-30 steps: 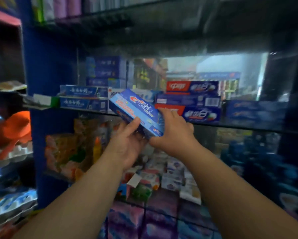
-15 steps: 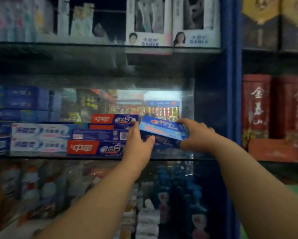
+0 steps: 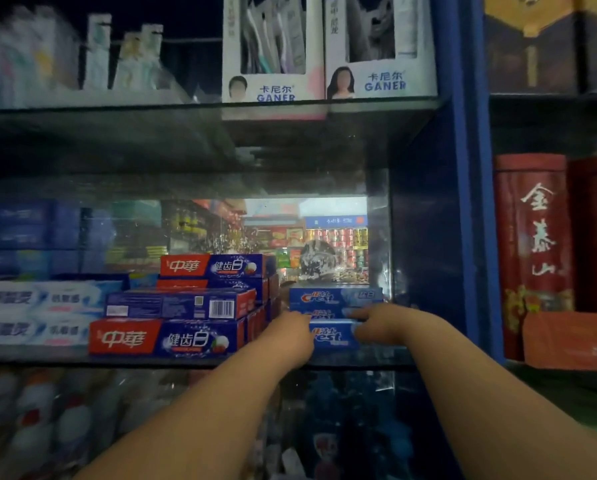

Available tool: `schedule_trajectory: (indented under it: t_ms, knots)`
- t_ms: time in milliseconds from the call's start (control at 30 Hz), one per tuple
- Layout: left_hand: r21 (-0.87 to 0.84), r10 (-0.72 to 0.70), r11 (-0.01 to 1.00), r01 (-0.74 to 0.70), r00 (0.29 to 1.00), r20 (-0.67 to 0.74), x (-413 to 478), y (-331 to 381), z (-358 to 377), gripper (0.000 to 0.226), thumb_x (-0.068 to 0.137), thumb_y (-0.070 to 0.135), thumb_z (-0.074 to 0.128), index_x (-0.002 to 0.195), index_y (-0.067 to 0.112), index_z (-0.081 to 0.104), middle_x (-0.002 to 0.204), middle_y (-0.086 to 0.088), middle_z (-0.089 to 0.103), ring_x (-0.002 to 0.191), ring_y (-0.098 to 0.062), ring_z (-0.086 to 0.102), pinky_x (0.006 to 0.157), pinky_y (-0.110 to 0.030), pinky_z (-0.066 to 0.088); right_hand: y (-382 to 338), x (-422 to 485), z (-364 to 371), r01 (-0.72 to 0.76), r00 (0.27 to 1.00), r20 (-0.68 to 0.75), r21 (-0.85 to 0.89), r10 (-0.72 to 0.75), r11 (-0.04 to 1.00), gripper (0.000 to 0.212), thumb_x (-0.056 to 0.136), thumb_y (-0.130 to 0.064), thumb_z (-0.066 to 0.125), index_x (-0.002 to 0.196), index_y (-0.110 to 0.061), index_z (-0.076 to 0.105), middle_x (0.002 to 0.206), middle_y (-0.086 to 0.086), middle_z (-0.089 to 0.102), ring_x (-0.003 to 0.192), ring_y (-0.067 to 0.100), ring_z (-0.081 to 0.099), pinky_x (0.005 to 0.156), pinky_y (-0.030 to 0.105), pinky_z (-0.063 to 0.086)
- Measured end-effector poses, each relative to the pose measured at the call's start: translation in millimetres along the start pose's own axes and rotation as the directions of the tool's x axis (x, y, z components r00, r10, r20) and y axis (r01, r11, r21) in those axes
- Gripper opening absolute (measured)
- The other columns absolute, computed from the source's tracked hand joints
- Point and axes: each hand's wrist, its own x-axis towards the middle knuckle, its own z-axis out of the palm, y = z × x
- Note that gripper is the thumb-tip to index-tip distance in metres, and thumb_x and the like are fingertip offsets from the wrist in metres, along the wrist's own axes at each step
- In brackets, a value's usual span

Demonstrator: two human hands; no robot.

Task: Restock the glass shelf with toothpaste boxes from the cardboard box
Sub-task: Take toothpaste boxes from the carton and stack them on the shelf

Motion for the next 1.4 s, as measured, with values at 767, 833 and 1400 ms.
schedule_trajectory:
  t_ms: [767, 833, 1400]
  knots:
    - [-0.09, -0.109, 0.99, 0.113, 0.993, 0.049, 56, -10, 31, 0.062, 0.096, 0.02, 0.046, 0.151, 0.019, 0.018, 0.158, -0.006, 0.008, 0.137, -0.029, 0.033, 0.114, -0.045, 0.032, 8, 50, 27, -0.112, 0.969, -0.224, -0.025, 0.103, 0.993, 0.041, 0.097, -0.045, 0.041, 0.13, -0.025, 0.053, 0.127, 0.008, 0.056, 0.109, 0.025, 0.055, 0.096, 0.036, 0.047]
    - [-0.12, -0.123, 0.985, 0.121, 0.992, -0.005, 54, -9, 32, 0.056, 0.094, 0.019, 0.049, 0.145, 0.017, 0.028, 0.152, -0.006, 0.021, 0.127, -0.028, 0.044, 0.109, -0.043, 0.039, 7, 49, 23, -0.12, 0.965, -0.226, 0.075, 0.134, 0.99, 0.047, 0.097, -0.052, 0.034, 0.123, -0.021, 0.059, 0.121, 0.007, 0.06, 0.1, 0.021, 0.058, 0.089, 0.033, 0.049]
    - [-0.237, -0.127, 0.965, 0.111, 0.99, -0.056, 51, -15, 31, 0.046, 0.094, 0.018, 0.048, 0.138, 0.02, 0.038, 0.146, -0.004, 0.035, 0.12, -0.024, 0.049, 0.103, -0.039, 0.044, 2, 76, -4, -0.22, 0.974, -0.04, 0.089, 0.224, 0.971, 0.04, 0.097, -0.03, 0.045, 0.132, -0.009, 0.051, 0.132, 0.011, 0.053, 0.101, 0.022, 0.052, 0.081, 0.029, 0.039]
